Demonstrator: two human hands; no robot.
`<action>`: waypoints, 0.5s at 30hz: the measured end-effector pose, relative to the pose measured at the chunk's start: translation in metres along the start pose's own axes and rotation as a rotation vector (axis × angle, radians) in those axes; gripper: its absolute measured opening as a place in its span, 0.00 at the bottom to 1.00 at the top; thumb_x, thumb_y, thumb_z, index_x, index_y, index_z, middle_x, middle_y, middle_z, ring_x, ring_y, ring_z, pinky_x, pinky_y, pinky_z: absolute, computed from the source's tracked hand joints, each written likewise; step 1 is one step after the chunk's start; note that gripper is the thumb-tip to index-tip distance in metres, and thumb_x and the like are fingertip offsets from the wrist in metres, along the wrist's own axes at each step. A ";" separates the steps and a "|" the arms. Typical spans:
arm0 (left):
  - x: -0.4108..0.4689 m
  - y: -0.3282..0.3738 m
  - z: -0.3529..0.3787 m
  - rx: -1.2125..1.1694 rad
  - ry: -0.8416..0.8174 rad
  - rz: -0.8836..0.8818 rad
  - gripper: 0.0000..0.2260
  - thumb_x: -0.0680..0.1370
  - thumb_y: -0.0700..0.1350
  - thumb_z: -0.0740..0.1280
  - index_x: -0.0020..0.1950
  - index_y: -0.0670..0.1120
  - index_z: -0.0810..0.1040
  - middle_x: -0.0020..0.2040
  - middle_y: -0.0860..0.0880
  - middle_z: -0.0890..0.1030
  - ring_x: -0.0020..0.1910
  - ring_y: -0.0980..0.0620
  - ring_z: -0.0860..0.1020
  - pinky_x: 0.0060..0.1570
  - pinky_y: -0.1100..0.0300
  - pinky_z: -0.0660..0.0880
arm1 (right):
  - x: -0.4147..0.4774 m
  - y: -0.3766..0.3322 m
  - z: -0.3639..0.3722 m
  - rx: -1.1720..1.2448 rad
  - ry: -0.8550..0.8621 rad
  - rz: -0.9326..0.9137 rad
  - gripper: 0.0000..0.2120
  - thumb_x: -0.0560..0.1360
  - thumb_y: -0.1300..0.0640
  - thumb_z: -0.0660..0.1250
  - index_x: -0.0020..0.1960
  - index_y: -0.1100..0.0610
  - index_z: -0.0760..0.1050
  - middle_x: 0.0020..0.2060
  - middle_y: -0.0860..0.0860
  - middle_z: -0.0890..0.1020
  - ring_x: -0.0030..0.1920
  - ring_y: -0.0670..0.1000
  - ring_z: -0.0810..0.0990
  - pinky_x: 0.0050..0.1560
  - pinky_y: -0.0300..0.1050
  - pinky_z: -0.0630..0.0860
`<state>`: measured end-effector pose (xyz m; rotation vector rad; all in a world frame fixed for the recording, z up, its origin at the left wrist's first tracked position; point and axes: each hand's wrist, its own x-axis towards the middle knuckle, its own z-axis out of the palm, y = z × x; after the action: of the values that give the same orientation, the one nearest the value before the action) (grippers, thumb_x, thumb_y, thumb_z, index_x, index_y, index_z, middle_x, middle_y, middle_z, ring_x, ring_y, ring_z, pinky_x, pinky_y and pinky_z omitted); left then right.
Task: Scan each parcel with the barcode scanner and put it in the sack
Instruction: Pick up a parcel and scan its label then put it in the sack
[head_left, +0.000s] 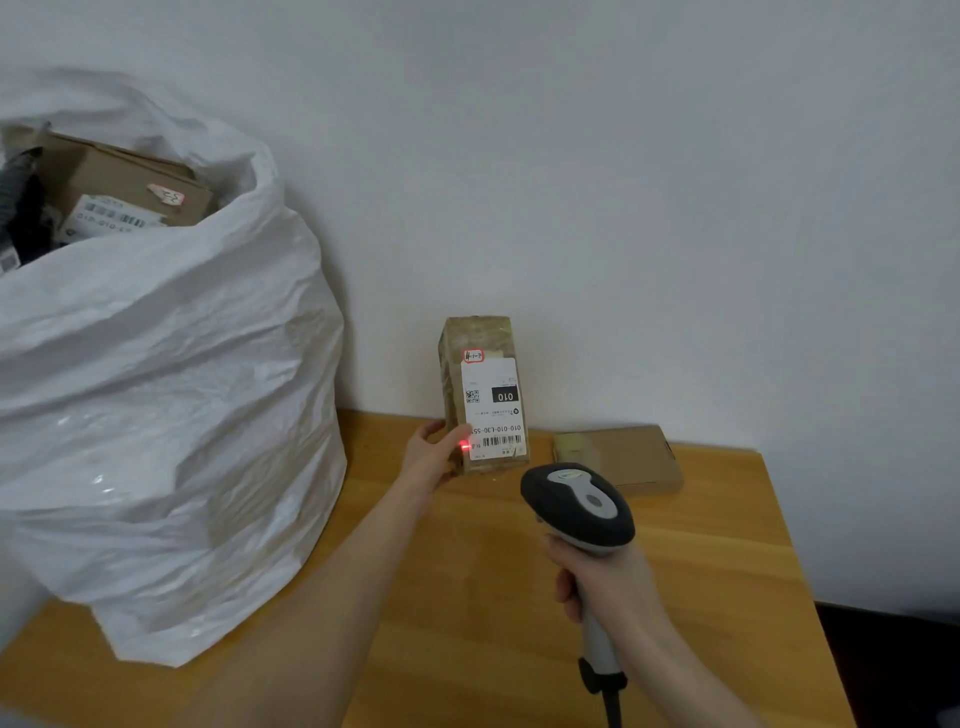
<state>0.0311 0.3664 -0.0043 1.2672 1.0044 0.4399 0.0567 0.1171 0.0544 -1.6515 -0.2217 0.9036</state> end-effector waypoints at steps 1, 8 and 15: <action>0.001 0.000 0.001 0.001 0.001 0.001 0.26 0.74 0.48 0.72 0.69 0.48 0.68 0.57 0.46 0.82 0.51 0.49 0.81 0.44 0.58 0.79 | 0.000 -0.001 0.000 -0.002 0.002 0.000 0.11 0.74 0.59 0.72 0.37 0.66 0.79 0.24 0.56 0.78 0.21 0.51 0.72 0.28 0.43 0.71; 0.004 -0.002 0.005 0.018 0.006 0.003 0.27 0.74 0.49 0.73 0.70 0.48 0.68 0.58 0.46 0.81 0.51 0.51 0.81 0.39 0.61 0.77 | -0.002 -0.004 -0.003 -0.030 0.011 -0.028 0.13 0.74 0.58 0.72 0.35 0.66 0.79 0.24 0.56 0.78 0.22 0.52 0.72 0.30 0.45 0.71; 0.007 -0.004 0.008 0.007 0.029 -0.003 0.26 0.74 0.49 0.73 0.69 0.48 0.69 0.57 0.47 0.81 0.50 0.52 0.80 0.38 0.61 0.77 | -0.005 -0.005 -0.006 0.002 -0.006 -0.048 0.10 0.74 0.60 0.72 0.44 0.69 0.80 0.25 0.56 0.77 0.22 0.51 0.72 0.27 0.43 0.71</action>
<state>0.0403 0.3656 -0.0106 1.2687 1.0327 0.4536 0.0588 0.1113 0.0614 -1.6349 -0.2632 0.8725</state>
